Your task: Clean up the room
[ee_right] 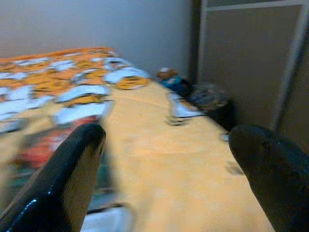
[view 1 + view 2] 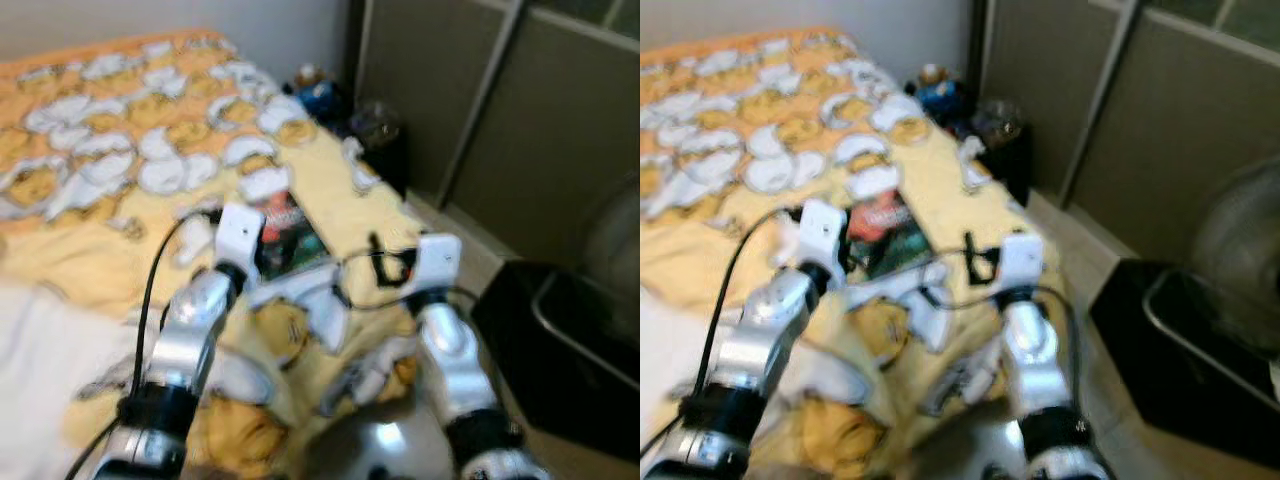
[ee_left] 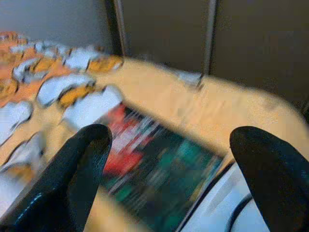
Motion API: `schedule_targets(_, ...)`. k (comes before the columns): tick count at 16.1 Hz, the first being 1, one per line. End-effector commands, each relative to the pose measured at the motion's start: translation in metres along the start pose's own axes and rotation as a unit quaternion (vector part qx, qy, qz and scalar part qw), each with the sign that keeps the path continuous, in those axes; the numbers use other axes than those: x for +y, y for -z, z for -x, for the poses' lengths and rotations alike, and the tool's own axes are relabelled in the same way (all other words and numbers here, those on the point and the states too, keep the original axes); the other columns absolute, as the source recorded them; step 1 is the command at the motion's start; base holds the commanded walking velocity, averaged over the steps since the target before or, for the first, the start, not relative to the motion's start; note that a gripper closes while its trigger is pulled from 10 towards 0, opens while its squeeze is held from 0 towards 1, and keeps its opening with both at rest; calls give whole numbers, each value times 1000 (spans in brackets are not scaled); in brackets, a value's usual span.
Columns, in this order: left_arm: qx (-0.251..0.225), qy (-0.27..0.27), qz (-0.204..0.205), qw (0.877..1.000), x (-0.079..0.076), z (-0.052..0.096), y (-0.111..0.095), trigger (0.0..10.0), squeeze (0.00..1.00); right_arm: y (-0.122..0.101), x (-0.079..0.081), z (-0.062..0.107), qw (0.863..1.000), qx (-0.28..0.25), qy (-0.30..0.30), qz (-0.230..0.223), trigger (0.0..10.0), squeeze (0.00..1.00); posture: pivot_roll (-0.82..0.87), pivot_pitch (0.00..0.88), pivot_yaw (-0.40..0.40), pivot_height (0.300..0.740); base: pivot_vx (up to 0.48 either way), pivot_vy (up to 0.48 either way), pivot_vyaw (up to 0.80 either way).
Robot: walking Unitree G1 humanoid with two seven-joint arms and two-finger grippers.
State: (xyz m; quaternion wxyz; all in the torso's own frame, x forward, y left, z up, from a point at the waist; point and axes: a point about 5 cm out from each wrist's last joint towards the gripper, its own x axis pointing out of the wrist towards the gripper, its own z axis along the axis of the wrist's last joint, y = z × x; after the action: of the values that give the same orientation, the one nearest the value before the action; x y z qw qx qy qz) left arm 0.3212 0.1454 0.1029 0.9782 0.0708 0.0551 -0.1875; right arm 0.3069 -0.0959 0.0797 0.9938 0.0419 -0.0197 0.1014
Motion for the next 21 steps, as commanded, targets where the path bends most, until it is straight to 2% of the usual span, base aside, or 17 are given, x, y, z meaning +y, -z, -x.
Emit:
schedule_targets(1,-17,13,-15,1000,-3,-8,-12,10000,0,-2,-4,-2,1000,-1,-3,5,10000,0,61,0,0,732,0,480,-475)
schedule_targets(4,9,3,14,1000,1,-11,-4,10000,0,6,-18,11,1000,5,22,13,10000,0,8,0,26,708,0,160,-477)
schedule_targets(5,16,3,10,1000,0,-12,-1,10000,0,8,-22,15,999,7,32,23,10000,0,8,0,26,708,0,0,-544)
schedule_targets(7,18,5,21,1000,-3,-16,-1,10000,0,7,-26,17,999,2,42,17,10000,0,-29,0,35,708,0,0,0)
schedule_targets(11,10,20,19,1000,-17,-25,-4,10000,0,4,-25,18,999,-5,36,20,10000,0,-53,0,40,708,0,0,0)
schedule_targets(12,-6,5,31,1000,-16,-22,-6,10000,0,3,-28,21,999,-7,41,16,10000,0,-70,0,50,708,0,0,0)
schedule_targets(14,-47,-48,92,993,-2,-10,-8,10000,0,4,-34,28,999,-5,51,12,10000,0,-75,0,50,708,0,0,0)
schedule_targets(15,-64,-64,103,990,0,-5,-10,10000,0,5,-37,30,998,-4,59,7,10000,0,-70,0,47,708,0,0,0)
schedule_targets(18,-80,-107,136,982,-4,-2,-10,10000,0,5,-40,32,998,-9,68,6,10000,0,-69,0,50,708,0,0,0)
schedule_targets(19,-73,-115,131,982,-2,9,-3,10000,0,0,-42,38,997,-26,77,2,10000,0,-78,0,56,708,0,0,0)
schedule_targets(20,-50,-78,89,992,-5,37,11,10000,0,-2,-43,58,998,-29,64,5,10000,0,-80,0,50,708,0,0,0)
schedule_targets(21,-45,-65,76,994,-6,46,14,10000,0,-2,-44,65,998,-27,60,7,10000,0,-80,0,50,708,0,0,0)
